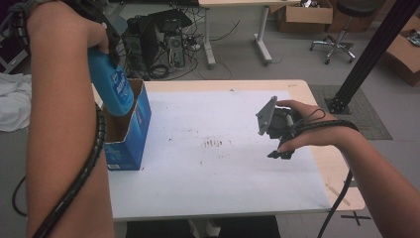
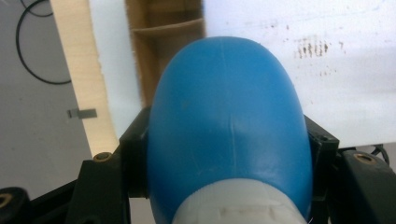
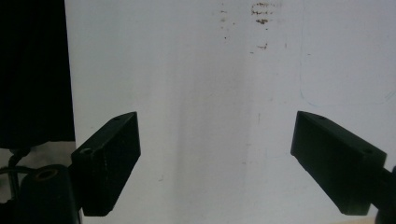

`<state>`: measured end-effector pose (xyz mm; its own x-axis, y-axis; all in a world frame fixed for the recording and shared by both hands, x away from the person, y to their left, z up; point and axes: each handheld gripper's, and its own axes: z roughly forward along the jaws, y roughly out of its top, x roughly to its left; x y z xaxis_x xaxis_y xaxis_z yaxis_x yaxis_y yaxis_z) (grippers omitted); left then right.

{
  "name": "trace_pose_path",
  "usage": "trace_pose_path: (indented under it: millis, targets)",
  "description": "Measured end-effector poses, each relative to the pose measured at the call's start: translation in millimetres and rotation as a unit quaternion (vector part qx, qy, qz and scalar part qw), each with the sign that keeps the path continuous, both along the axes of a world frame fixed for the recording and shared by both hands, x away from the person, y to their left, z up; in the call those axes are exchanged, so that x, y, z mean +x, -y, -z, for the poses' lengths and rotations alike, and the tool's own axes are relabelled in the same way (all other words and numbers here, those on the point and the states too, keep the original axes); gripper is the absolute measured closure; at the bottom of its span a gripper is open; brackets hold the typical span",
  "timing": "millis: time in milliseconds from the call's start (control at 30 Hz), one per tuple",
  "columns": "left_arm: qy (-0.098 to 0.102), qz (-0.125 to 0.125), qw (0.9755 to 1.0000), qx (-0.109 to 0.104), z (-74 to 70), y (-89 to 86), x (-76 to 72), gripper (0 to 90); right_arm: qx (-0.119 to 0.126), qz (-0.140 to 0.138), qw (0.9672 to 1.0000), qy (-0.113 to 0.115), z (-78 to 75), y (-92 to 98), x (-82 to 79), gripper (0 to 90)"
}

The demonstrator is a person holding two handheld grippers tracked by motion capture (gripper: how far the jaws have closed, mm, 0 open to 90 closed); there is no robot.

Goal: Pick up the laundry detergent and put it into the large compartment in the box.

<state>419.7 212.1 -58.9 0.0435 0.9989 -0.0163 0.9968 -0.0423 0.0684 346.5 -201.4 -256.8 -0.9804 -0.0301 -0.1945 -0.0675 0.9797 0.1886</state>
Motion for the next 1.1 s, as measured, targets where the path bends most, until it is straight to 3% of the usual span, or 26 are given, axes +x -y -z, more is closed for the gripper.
trace_pose_path:
  millis: [167, 500, 600, 800, 1100]
  targets:
    - [-0.005, -0.020, 0.9998, -0.001, 5.7, -15.9, 0.2, 37.9, -0.004, -0.004, 1.0000, 0.000, -0.2, -2.2, 0.6, 15.8]
    - [-0.008, -0.023, 0.9997, 0.009, 27.9, -30.2, 5.8, 38.0, -0.007, -0.004, 1.0000, 0.000, -0.4, -5.5, 1.1, 15.8]
    - [-0.011, -0.023, 0.9996, 0.010, 37.3, -31.2, 8.3, 38.0, -0.007, -0.004, 1.0000, -0.001, -0.1, -6.7, 1.5, 15.8]
    - [-0.023, -0.024, 0.9994, -0.010, 61.3, -37.8, 11.8, 38.0, -0.006, -0.006, 1.0000, 0.001, -0.5, -7.8, 0.8, 15.8]
    - [-0.042, -0.018, 0.9989, -0.003, 95.2, -38.6, 16.7, 37.9, -0.006, -0.004, 1.0000, 0.001, -0.9, -7.1, 0.4, 15.8]
